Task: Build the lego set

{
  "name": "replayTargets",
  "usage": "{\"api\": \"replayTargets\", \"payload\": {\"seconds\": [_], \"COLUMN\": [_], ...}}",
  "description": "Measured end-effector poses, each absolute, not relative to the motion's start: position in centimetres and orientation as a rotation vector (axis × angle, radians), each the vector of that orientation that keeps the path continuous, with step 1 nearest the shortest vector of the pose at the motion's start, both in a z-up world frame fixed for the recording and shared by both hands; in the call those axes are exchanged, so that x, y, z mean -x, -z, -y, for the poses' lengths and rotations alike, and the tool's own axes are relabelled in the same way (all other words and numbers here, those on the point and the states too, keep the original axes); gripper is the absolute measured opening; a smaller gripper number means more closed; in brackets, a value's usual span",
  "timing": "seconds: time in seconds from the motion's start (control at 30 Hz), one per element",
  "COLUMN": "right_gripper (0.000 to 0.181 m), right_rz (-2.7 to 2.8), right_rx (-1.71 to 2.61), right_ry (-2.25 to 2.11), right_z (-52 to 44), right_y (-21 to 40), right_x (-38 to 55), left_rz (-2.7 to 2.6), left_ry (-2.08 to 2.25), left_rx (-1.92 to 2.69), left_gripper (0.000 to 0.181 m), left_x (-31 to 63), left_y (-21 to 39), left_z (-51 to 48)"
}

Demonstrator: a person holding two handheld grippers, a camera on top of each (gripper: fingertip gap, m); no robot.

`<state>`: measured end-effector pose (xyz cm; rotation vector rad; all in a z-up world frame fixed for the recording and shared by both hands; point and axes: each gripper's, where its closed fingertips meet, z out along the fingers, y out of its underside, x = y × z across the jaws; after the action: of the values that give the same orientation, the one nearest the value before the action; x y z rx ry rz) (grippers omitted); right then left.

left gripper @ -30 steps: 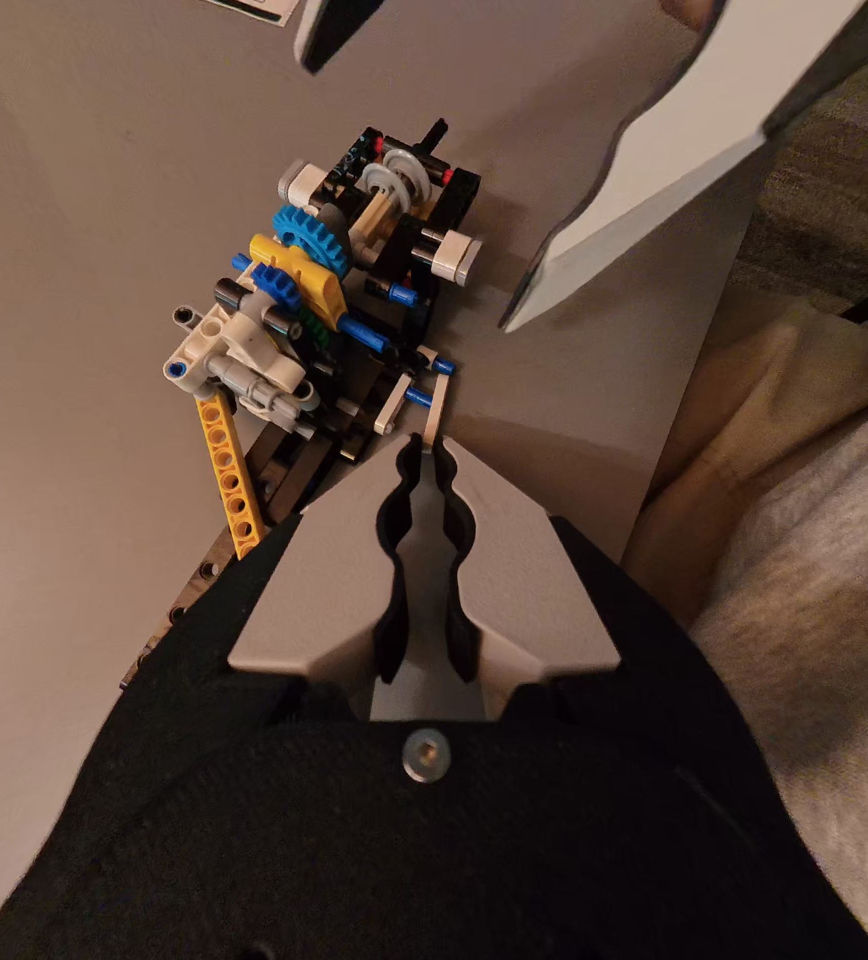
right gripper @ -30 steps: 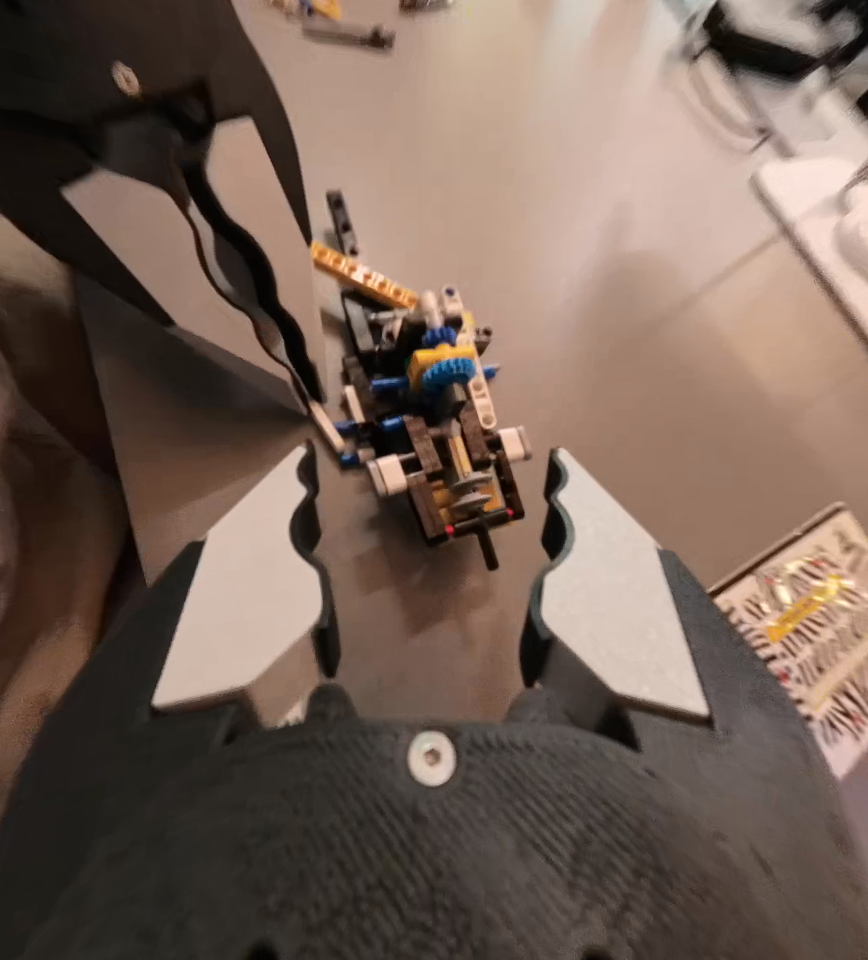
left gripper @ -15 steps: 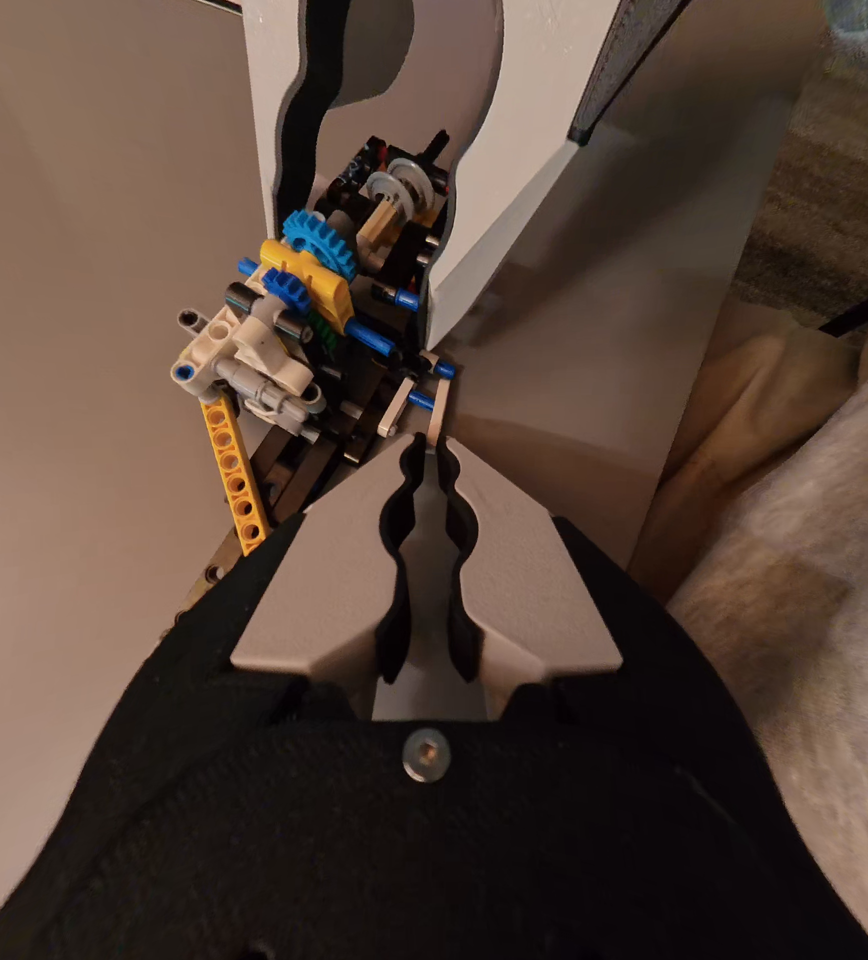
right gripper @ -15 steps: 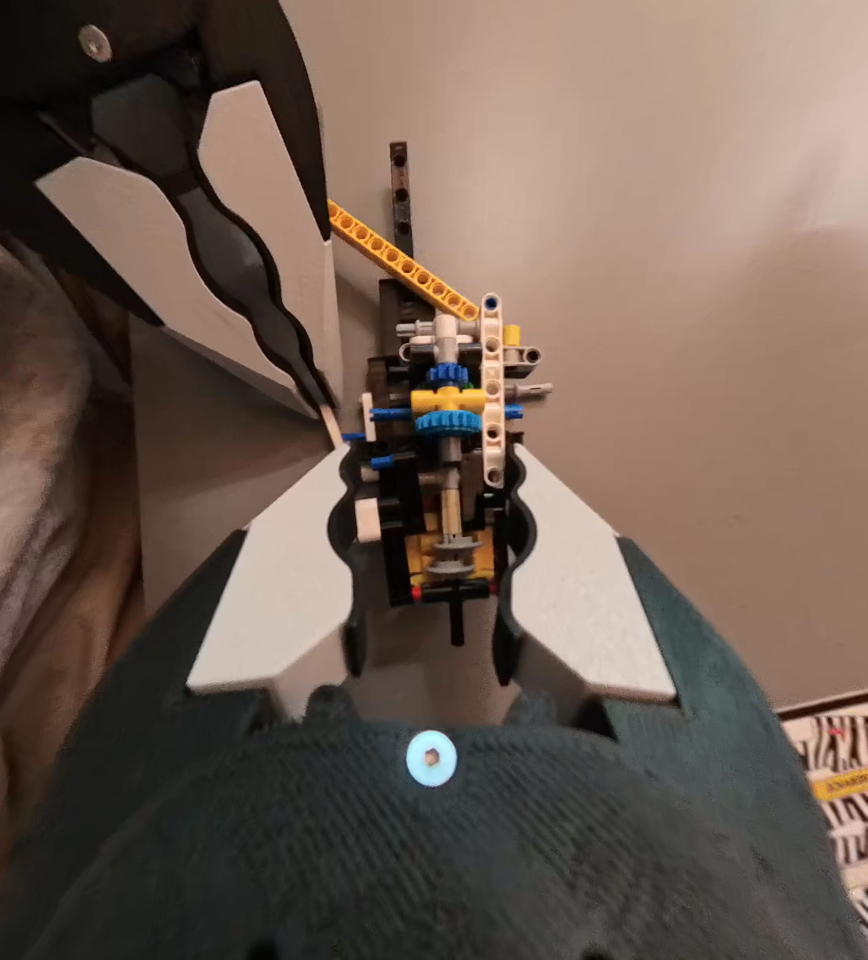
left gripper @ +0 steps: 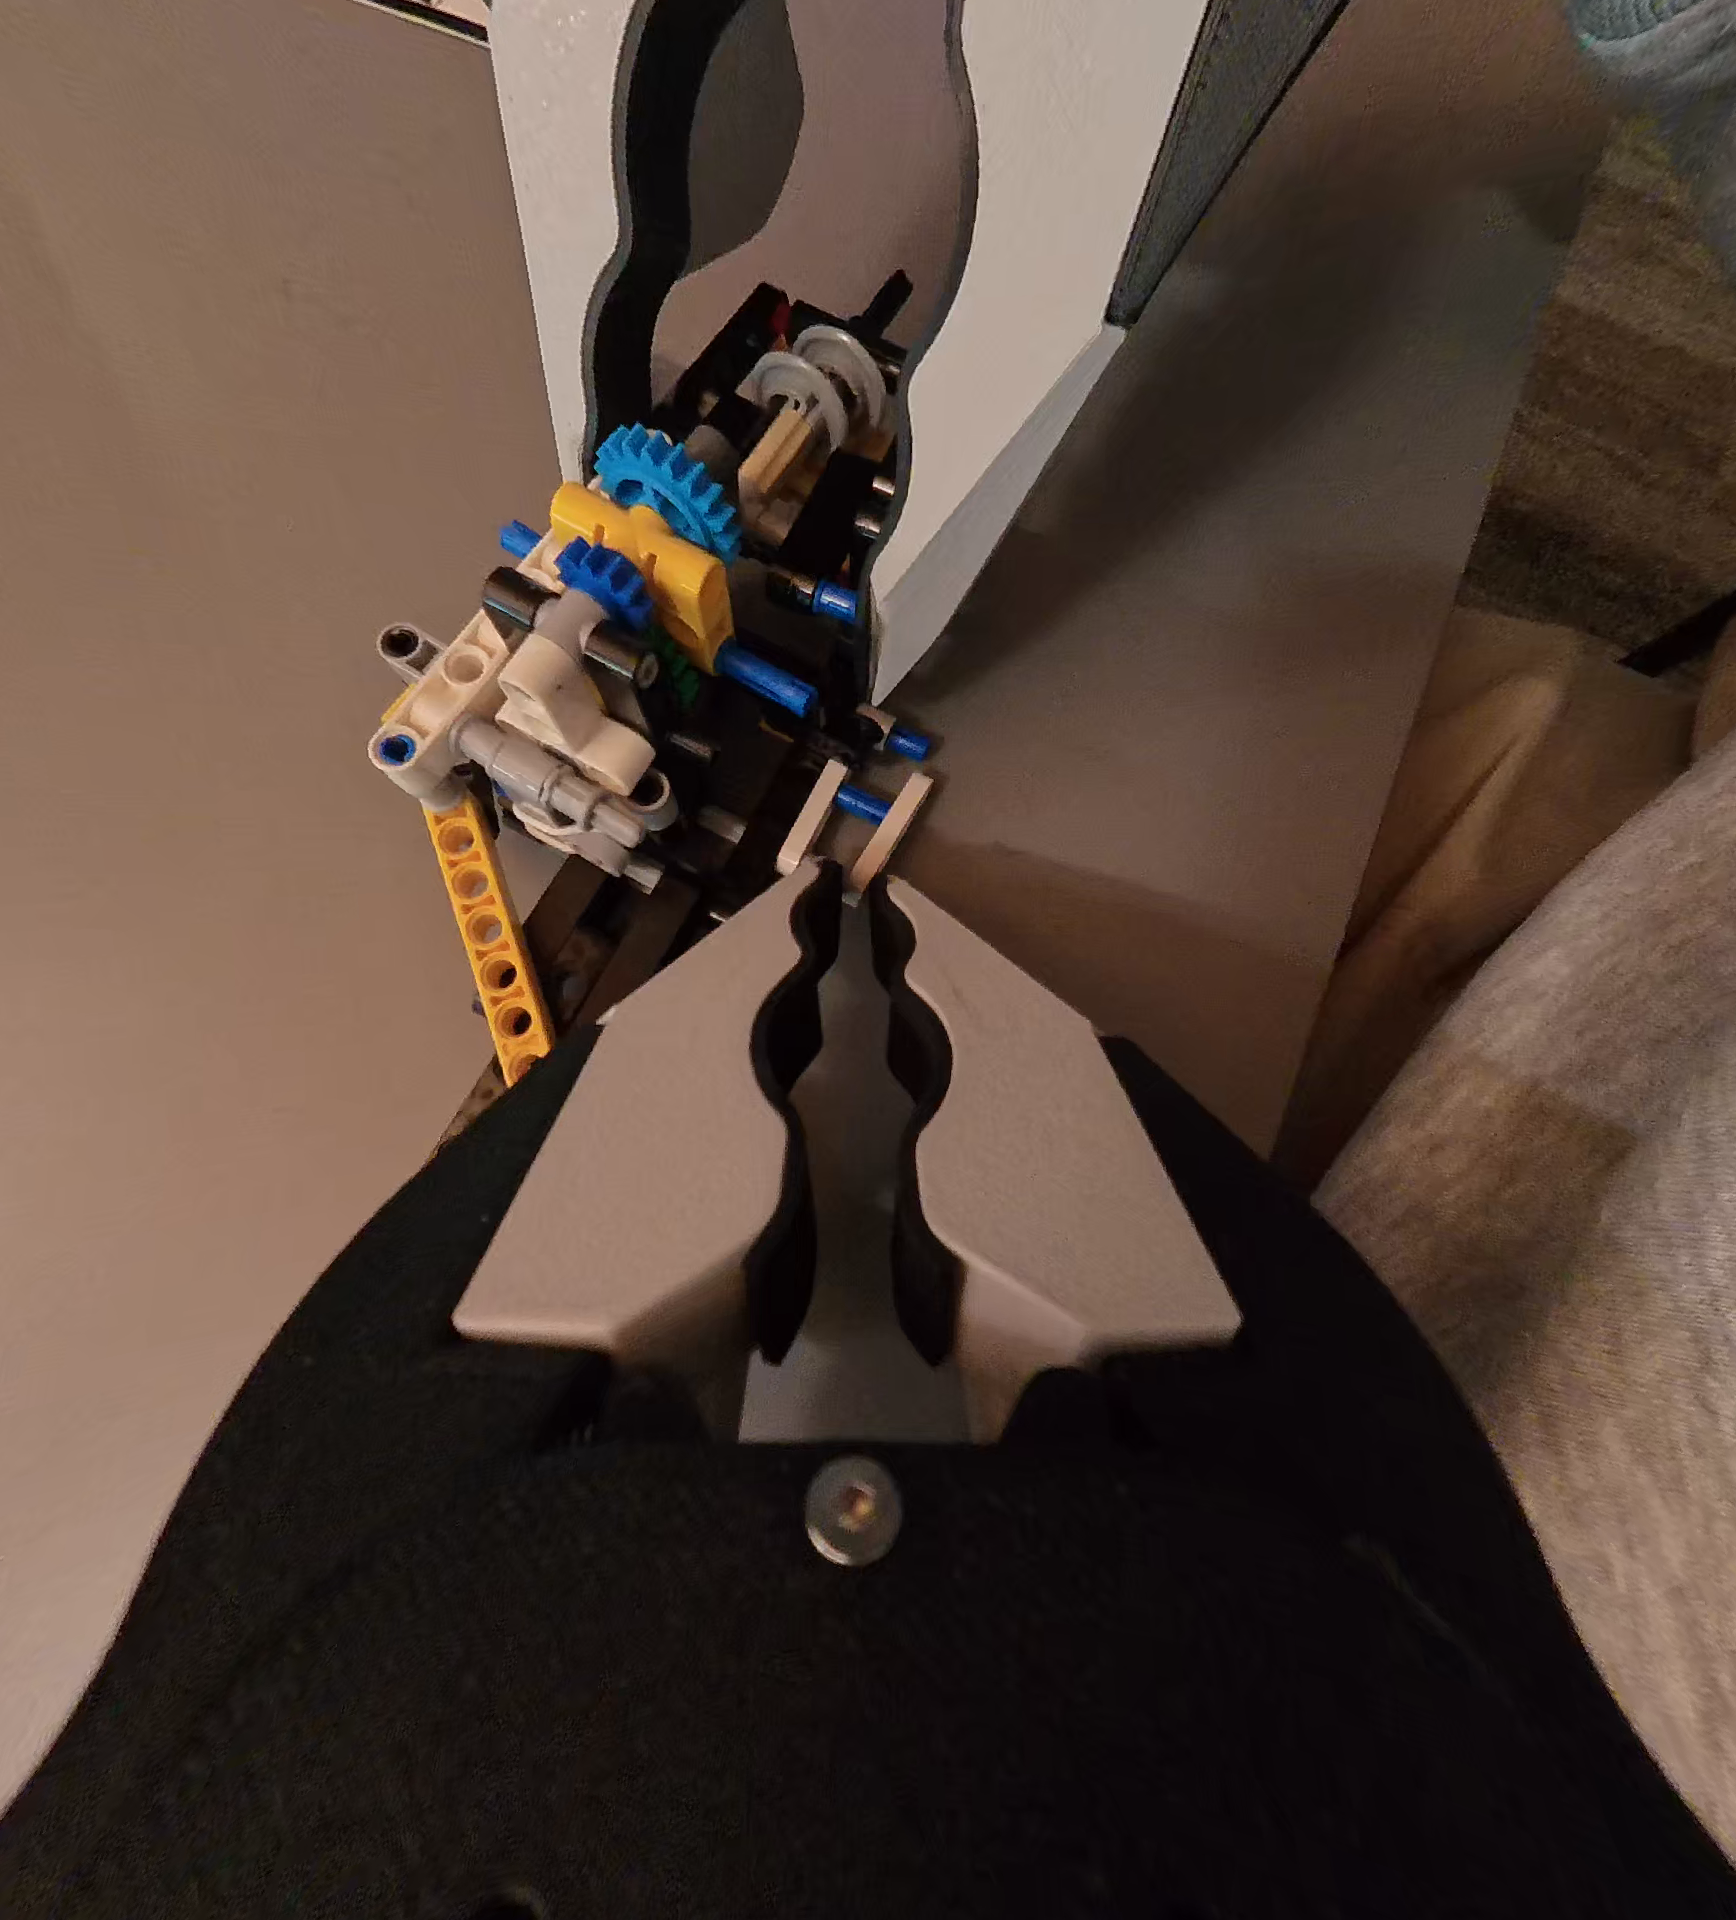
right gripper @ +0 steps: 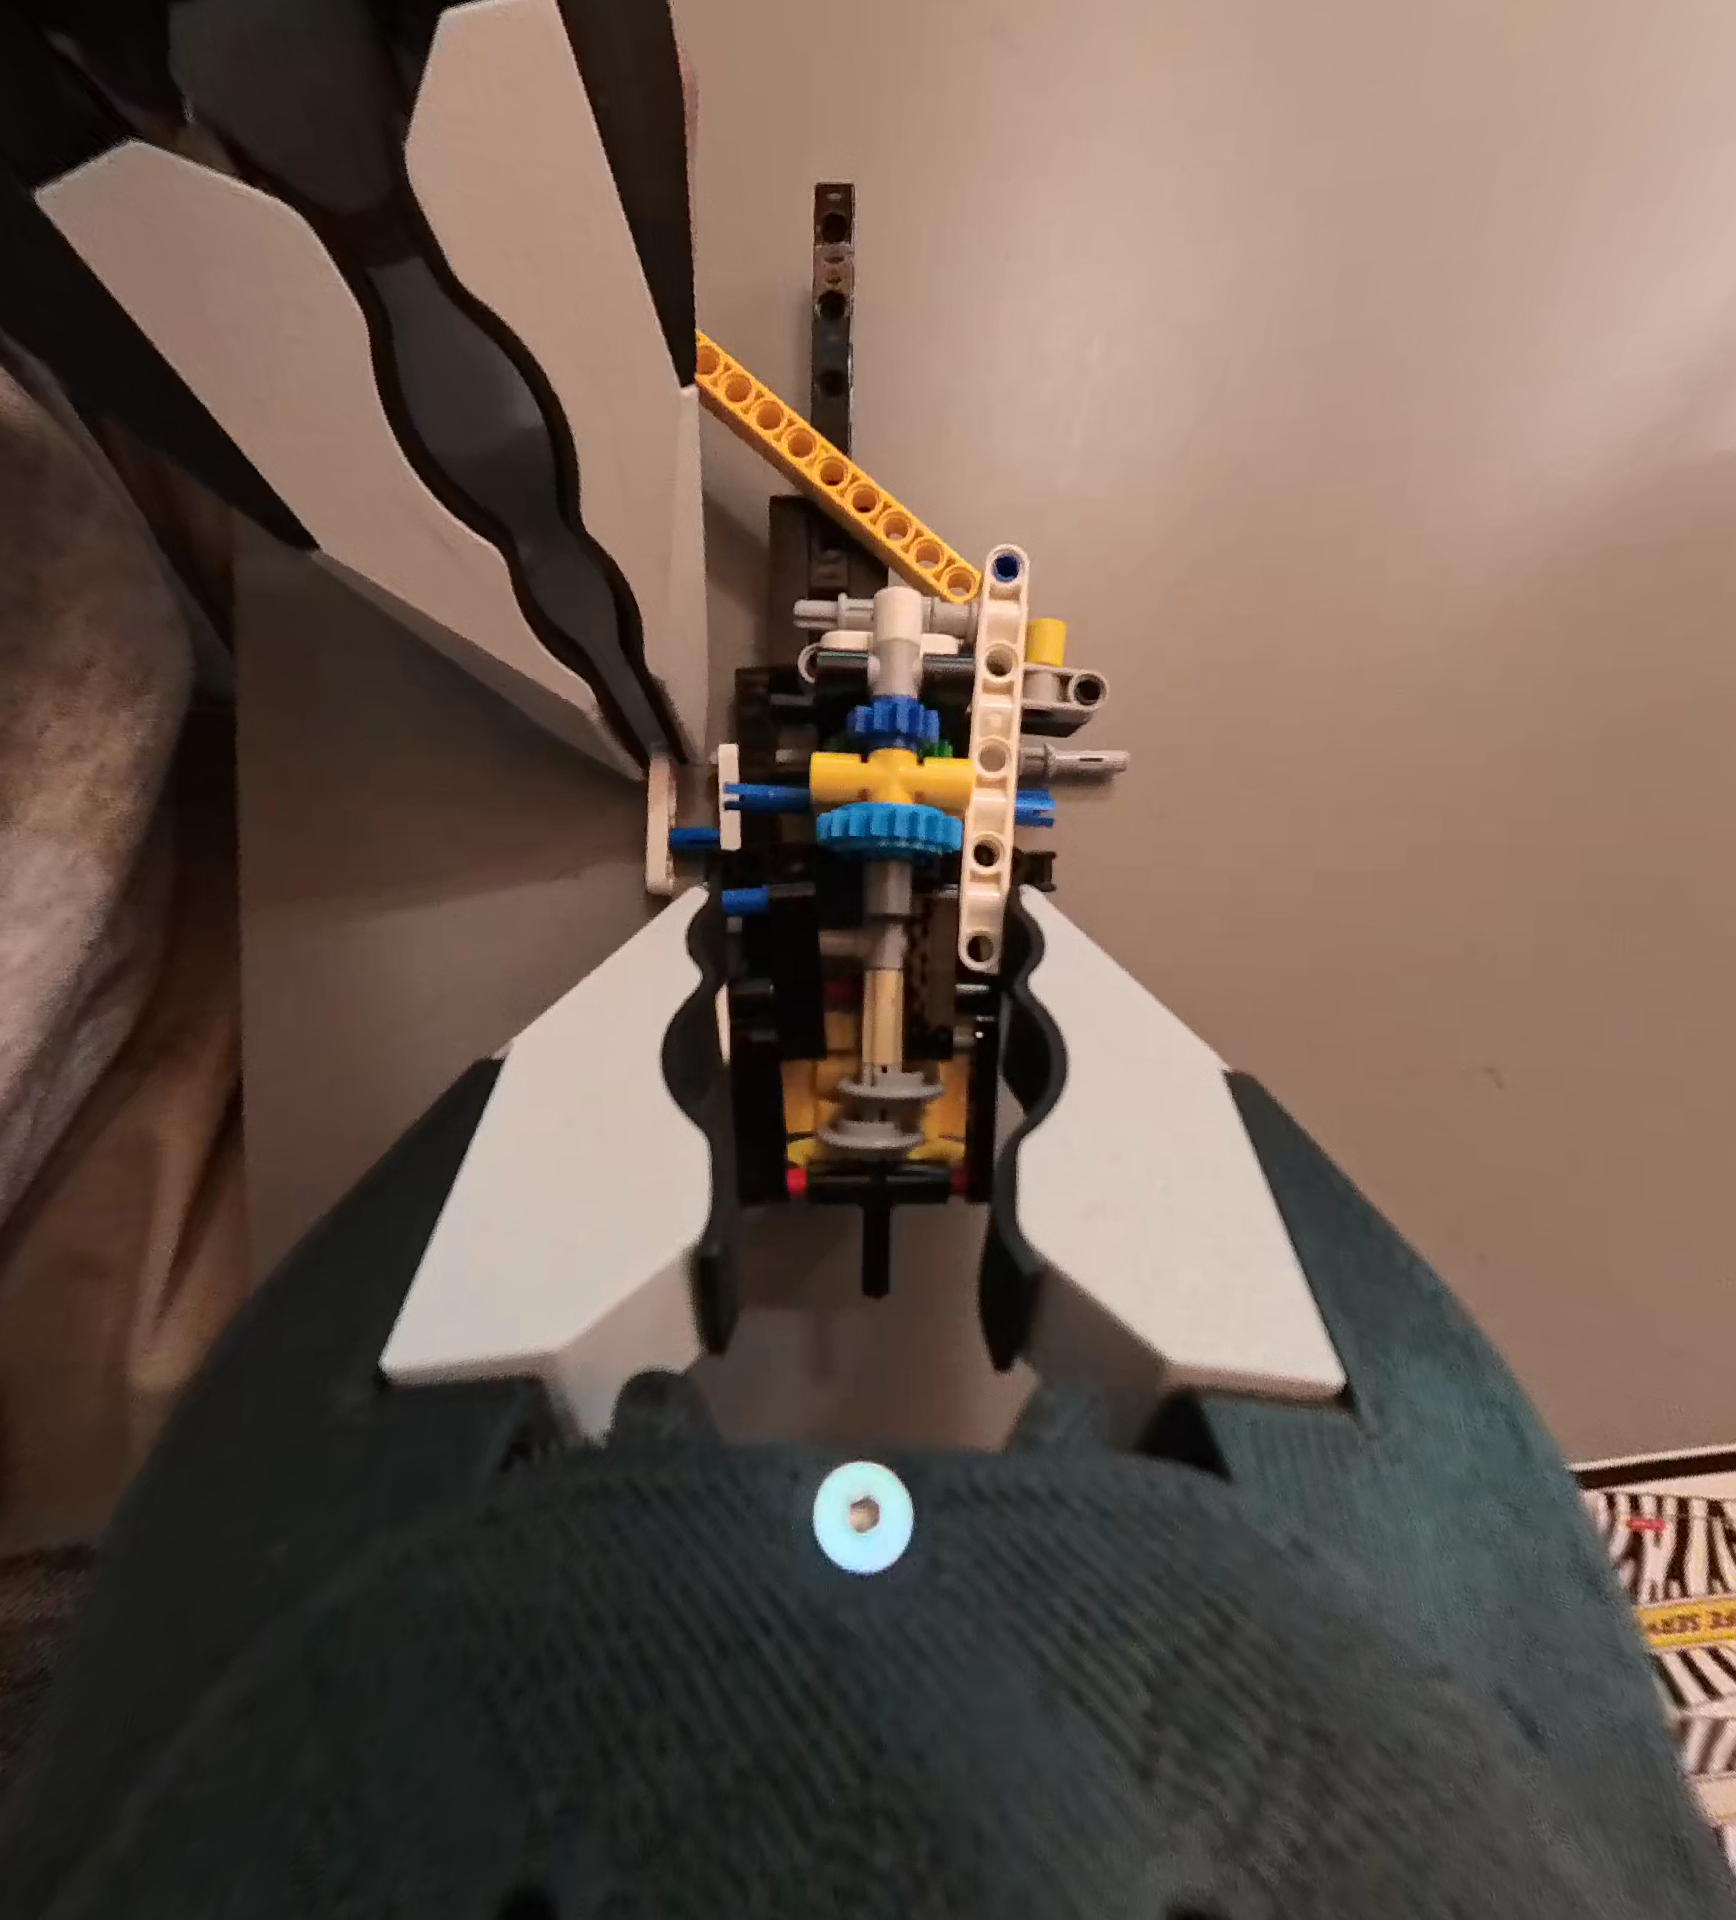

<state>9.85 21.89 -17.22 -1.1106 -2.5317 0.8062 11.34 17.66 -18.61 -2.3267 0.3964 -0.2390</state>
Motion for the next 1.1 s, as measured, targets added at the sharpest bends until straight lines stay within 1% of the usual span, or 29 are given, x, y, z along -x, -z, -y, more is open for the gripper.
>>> {"api": "replayTargets", "payload": {"seconds": [0.37,0.73,1.1], "right_gripper": [0.052,0.052,0.051], "right_rz": [2.478,2.427,2.465], "right_rx": [1.136,1.032,0.939], "right_ry": [-0.794,-0.767,-0.745], "right_z": [-21.9,-21.9,-21.8], "right_y": [17.2,16.9,16.8], "right_x": [-10.1,-10.5,-10.3], "left_rz": [-0.443,-0.413,-0.468], "left_ry": [-0.006,0.025,-0.062], "left_rx": [2.279,2.285,2.261], "left_gripper": [0.004,0.004,0.003], "left_x": [-11.4,-12.0,-12.3], "left_y": [18.8,18.8,18.8], "left_z": [-17.7,-17.6,-17.6]}}
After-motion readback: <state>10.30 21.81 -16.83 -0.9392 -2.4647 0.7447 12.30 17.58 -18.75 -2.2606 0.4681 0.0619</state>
